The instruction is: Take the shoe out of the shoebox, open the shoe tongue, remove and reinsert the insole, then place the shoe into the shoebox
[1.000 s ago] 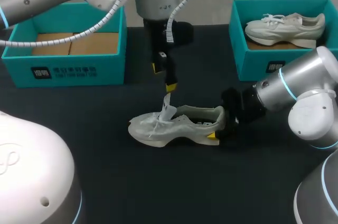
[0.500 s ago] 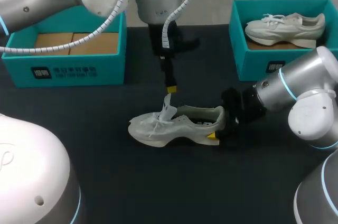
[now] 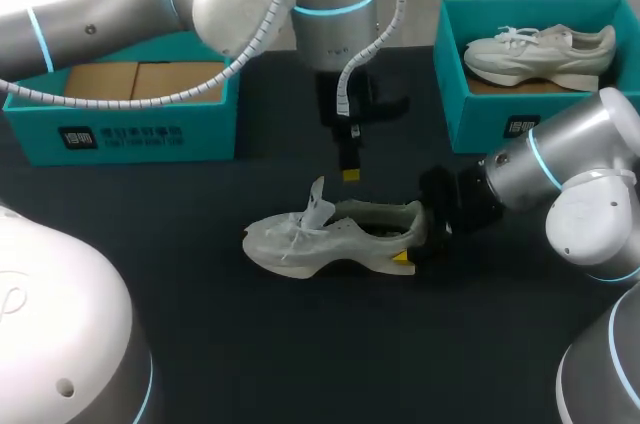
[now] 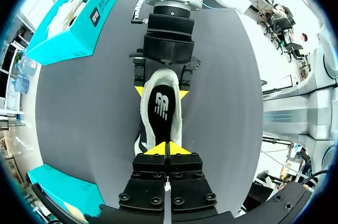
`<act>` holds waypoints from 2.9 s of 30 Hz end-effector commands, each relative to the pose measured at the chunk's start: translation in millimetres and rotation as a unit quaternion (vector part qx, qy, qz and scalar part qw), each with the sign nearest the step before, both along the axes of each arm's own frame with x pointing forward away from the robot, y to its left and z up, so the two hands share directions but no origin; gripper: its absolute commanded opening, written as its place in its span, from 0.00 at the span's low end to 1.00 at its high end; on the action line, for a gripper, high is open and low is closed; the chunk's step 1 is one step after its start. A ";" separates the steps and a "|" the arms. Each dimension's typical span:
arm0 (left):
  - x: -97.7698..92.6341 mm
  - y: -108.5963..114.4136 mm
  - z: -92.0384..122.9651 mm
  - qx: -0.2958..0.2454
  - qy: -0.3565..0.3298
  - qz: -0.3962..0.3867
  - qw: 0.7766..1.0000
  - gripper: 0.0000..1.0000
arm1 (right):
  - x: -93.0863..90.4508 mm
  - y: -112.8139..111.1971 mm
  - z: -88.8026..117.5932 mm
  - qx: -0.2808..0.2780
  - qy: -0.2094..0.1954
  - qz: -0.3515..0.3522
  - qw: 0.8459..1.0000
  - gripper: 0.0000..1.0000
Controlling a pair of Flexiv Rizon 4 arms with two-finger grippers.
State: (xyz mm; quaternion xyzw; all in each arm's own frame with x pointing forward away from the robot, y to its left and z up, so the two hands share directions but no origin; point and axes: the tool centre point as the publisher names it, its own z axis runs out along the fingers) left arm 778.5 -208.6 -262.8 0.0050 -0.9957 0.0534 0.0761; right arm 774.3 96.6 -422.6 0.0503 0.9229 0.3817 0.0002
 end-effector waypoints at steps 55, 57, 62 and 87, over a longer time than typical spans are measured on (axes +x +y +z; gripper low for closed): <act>-31.4 -35.7 -137.0 -0.030 0.089 -0.100 0.991 0.00 | -1.4 0.3 -4.7 -0.001 -0.001 -0.001 1.000 0.00; -33.8 -36.4 -139.5 -0.027 0.090 -0.105 0.990 0.00 | -1.4 0.3 -4.7 -0.001 -0.001 -0.001 1.000 0.00; -35.7 -37.3 -145.5 -0.022 0.093 -0.111 0.989 0.35 | -1.4 0.3 -4.7 -0.001 -0.001 -0.001 1.000 0.00; -28.8 -21.9 -139.6 -0.046 0.057 -0.078 0.994 0.37 | -1.4 0.3 -4.7 -0.001 -0.001 -0.001 1.000 0.00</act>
